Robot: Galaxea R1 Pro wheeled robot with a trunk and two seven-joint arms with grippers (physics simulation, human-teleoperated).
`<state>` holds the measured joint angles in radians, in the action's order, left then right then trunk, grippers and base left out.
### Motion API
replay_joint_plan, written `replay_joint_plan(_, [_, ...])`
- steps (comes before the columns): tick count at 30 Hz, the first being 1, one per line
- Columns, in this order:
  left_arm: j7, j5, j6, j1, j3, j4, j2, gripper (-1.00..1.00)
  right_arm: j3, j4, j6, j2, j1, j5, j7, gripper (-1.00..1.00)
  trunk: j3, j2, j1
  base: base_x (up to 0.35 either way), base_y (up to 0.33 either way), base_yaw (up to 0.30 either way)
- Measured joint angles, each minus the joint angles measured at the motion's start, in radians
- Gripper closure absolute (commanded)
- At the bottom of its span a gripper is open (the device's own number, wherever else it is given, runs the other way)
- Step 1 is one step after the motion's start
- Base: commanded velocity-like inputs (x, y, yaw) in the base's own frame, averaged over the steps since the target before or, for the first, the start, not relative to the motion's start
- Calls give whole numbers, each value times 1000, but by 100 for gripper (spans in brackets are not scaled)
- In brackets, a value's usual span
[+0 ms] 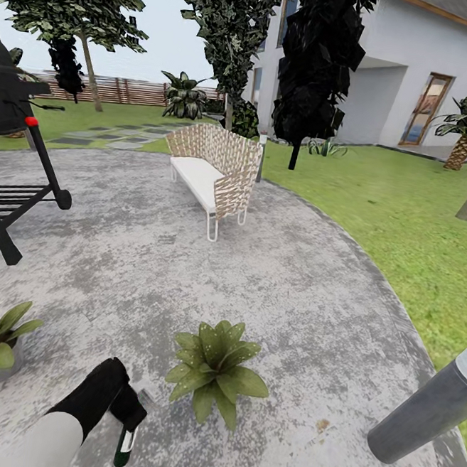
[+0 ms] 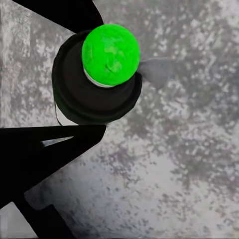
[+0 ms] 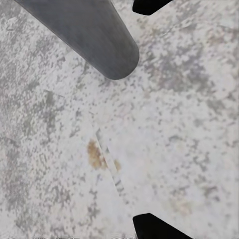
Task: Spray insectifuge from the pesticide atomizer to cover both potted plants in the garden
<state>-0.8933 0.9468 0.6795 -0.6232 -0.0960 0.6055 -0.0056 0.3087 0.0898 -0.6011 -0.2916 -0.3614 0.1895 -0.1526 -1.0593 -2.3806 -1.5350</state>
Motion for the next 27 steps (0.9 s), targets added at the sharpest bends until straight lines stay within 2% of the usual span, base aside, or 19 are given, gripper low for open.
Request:
replay_joint_plan(3, [-82, 23, 15, -34, 25, 26, -8, 100, 0, 0, 0, 0, 0, 0, 0, -100, 0, 0, 0, 0, 0, 0])
replay_joint_plan(5, [-106, 29, 23, -64, 27, 34, -4, 100, 0, 0, 0, 0, 0, 0, 0, -100, 0, 0, 0, 0, 0, 0])
replay_joint_plan(8, [-111, 37, 28, -84, 27, 37, 10, 100, 0, 1, 1, 0, 0, 0, 0, -100, 0, 0, 0, 0, 0, 0])
replay_joint_plan(9, [-111, 41, 28, -85, 28, 36, 19, 100, 0, 1, 1, 0, 0, 0, 0, -100, 0, 0, 0, 0, 0, 0])
replay_joint_plan(11, [-113, 49, 26, -84, 27, 36, 70, 100, 0, 1, 1, 0, 0, 1, 0, -100, 0, 0, 0, 0, 0, 0])
replay_joint_plan(13, [-113, 46, 28, -81, 27, 36, 95, 100, 0, 1, 1, 0, 0, 1, 0, -100, 0, 0, 0, 0, 0, 0])
replay_joint_plan(15, [-113, 46, 29, -77, 29, 36, 104, 100, 0, 2, 1, 0, 0, 0, 0, -100, 0, 0, 0, 0, 0, 0])
replay_joint_plan(18, [-113, 42, 30, -77, 27, 37, 94, 100, 0, 2, 1, 0, 0, 1, 0, -100, 0, 0, 0, 0, 0, 0])
replay_joint_plan(21, [-113, 39, 32, -80, 29, 37, 36, 100, 0, 2, 1, 0, 0, 1, 0, -100, 0, 0, 0, 0, 0, 0])
replay_joint_plan(23, [-113, 42, 30, -85, 30, 37, 19, 100, 0, 2, 1, 0, 0, 0, 0, -100, 0, 0, 0, 0, 0, 0])
replay_joint_plan(25, [-113, 47, 30, -87, 33, 36, 13, 100, 0, 2, 1, 0, 0, 1, 0, -100, 0, 0, 0, 0, 0, 0])
replay_joint_plan(27, [-112, 49, 28, -80, 34, 32, 21, 100, 0, 2, 1, 0, 0, 1, 0, -100, 0, 0, 0, 0, 0, 0])
